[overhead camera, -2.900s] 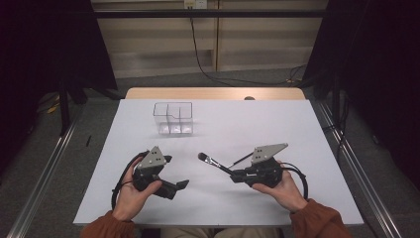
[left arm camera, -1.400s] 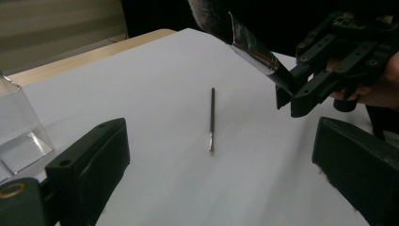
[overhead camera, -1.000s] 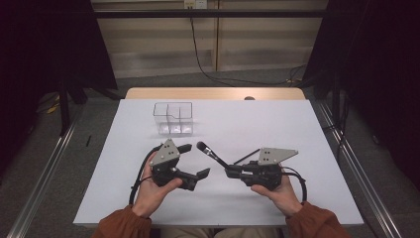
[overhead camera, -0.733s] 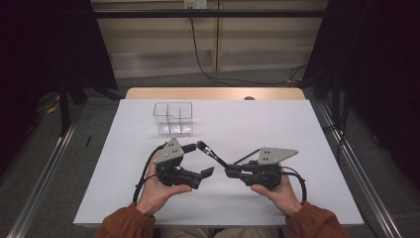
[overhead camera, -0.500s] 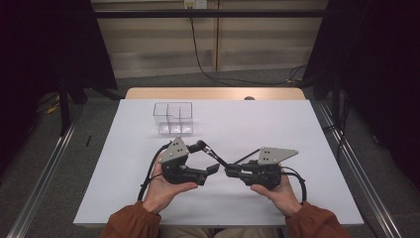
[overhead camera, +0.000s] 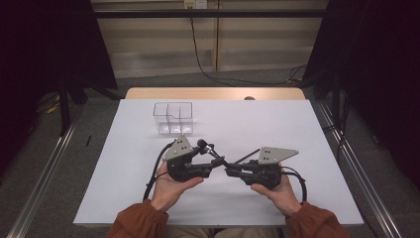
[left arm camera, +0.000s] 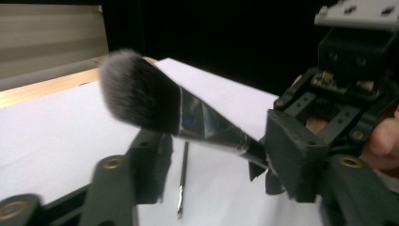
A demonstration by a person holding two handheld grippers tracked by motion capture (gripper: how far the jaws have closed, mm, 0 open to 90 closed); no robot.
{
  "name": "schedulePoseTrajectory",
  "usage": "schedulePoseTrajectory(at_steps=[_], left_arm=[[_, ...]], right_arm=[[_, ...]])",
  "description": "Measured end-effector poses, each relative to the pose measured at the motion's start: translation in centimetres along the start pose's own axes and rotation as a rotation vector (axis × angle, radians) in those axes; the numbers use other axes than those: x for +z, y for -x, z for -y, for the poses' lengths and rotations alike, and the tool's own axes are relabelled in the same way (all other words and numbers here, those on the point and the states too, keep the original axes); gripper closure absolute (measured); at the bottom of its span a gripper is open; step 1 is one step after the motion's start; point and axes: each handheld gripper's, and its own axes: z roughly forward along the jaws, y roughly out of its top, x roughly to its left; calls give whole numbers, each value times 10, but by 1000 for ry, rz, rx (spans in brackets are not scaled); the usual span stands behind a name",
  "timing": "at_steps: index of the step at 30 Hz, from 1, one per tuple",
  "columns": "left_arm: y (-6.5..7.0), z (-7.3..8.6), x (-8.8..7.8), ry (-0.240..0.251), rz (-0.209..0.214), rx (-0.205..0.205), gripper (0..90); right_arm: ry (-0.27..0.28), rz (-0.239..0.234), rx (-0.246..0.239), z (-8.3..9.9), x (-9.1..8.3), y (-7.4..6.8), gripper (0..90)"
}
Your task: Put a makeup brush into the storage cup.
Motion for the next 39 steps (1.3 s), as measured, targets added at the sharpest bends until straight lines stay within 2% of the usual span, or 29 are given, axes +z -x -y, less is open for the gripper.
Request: schedulePoseTrajectory(at_steps=[4, 6, 14, 25, 30, 39], left_arm=[[0, -1, -2, 6, 9, -16, 555], [0, -1, -2, 13, 26, -42, 586], [0, -3, -3, 27, 63, -67, 677], [1, -6, -2, 22, 98, -78, 735], [3, -9, 1, 23, 117, -86, 761], [7, -14, 6, 19, 142, -75, 795]], right_arm=[[-1, 0, 4, 1, 1, 0, 796], [-1, 0, 3, 1, 1, 0, 796], [-8, -10, -5, 1, 3, -1, 796], [-14, -12, -11, 2, 5, -2, 793], [-11, -11, 5, 2, 5, -1, 787], [-13, -5, 5, 3, 5, 0, 780]])
